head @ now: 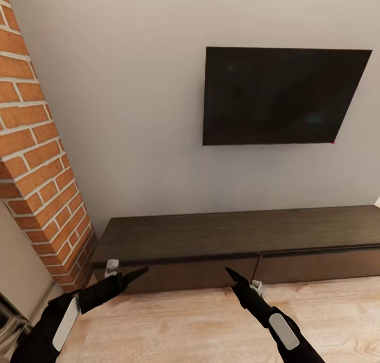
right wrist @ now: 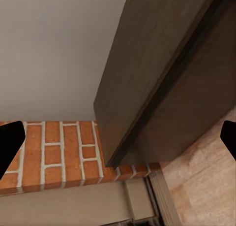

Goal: Place each of the two pumpkins and all three candles from the living room inside a cabinet in the living room (use any cabinet), then make sure every cabinet is closed, and position the cauldron so it is next to a table in the living room.

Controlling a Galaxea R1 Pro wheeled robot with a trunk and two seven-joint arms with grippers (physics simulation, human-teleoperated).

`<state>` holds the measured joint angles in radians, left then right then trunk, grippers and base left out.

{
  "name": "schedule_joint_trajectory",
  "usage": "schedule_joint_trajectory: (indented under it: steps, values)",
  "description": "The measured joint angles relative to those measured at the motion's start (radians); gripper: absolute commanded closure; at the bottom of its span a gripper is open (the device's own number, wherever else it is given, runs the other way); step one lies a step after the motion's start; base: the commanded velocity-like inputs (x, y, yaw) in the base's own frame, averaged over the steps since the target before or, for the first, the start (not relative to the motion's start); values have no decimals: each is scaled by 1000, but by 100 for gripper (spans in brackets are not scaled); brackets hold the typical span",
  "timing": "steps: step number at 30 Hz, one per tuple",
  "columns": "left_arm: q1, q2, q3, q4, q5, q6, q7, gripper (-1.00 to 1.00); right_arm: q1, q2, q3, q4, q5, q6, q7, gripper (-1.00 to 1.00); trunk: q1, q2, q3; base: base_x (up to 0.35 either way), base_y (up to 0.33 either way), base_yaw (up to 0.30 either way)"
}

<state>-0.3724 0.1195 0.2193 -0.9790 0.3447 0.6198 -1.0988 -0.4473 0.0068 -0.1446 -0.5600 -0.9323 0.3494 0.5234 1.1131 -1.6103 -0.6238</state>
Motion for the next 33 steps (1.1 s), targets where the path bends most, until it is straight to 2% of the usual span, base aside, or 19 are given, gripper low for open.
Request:
schedule_joint_trajectory:
  steps: [4, 13, 33]
  values:
    - [2, -2, 0, -28, -2, 25, -2, -100, 0, 1, 0, 0, 0, 0, 0, -100, 15, -28, -13, 0, 0, 0]
    - [5, -1, 10, -21, -4, -12, -5, -100, 0, 3, 1, -1, -3, -1, 0, -100, 50, -91, -41, 0, 0, 0]
    - [5, 0, 17, -18, -10, -43, -7, -100, 0, 5, 2, -9, -13, -9, 21, -100, 127, -231, -103, 0, 0, 0]
